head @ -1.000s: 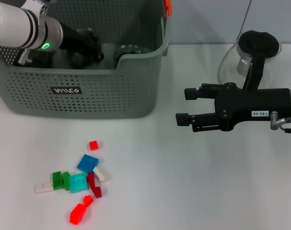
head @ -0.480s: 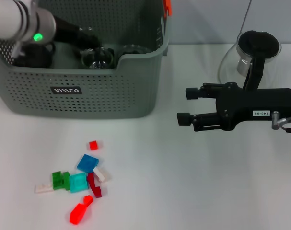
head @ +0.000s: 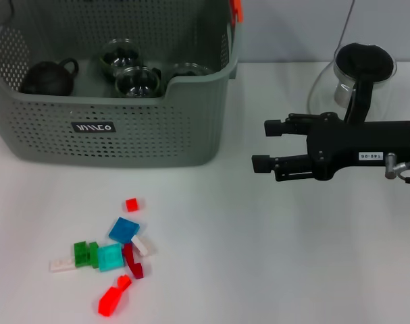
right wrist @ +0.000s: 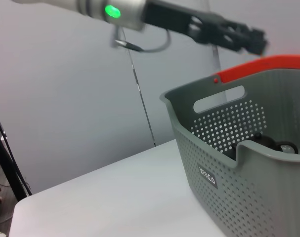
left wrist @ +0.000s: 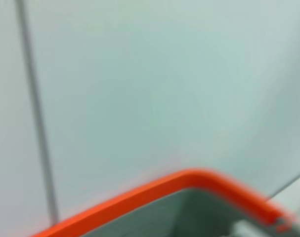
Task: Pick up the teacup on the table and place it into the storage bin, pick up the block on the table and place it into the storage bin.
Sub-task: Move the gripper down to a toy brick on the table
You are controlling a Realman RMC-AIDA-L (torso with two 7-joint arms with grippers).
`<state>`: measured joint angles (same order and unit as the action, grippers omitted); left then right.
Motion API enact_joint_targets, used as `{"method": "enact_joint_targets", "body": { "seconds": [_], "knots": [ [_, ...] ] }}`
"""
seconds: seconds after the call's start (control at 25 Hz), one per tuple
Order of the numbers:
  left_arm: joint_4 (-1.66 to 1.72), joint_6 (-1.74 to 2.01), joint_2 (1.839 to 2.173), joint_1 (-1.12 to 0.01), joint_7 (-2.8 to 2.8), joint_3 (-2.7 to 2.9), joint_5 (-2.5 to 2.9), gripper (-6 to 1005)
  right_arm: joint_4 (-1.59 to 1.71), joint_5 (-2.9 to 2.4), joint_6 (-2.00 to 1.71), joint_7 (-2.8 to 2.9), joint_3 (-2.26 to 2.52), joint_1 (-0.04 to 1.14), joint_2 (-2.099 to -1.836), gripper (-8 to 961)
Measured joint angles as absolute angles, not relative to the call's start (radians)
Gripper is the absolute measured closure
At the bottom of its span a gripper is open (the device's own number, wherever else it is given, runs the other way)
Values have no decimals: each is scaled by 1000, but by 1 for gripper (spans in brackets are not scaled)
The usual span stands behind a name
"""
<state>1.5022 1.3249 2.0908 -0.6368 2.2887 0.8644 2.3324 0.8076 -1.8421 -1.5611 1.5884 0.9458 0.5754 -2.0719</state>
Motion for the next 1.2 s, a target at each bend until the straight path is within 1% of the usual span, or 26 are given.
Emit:
{"method": "enact_joint_targets", "body": {
  "seconds": [0.08,0.28,0.36,0.44,0.64,0.92,1.2],
  "knots": [
    [1577,1409,2103,-588,2240,865,2251,174,807,-1842,-1559,1587,946,577,-2072,68],
    [1746,1714,2151,-464,2065,865,2143,126,807,-1837,-1558,1594,944,579,-2071,71],
    [1782,1805,2161,-435,2019,867,2143,129,807,-1836,-1557,1596,941,580,-2071,70],
    [1797,1893,2164,-411,1966,868,2153,132,807,-1836,-1555,1598,940,582,-2072,70],
    [1788,2004,2164,-394,1893,878,2266,134,807,-1838,-1551,1598,936,583,-2077,69],
    [1718,1950,2170,-399,1871,1022,2604,136,806,-1838,-1550,1596,934,583,-2082,71],
    [1592,1876,2171,-421,1954,1161,2781,140,805,-1835,-1541,1598,930,590,-2085,69]
  ]
}}
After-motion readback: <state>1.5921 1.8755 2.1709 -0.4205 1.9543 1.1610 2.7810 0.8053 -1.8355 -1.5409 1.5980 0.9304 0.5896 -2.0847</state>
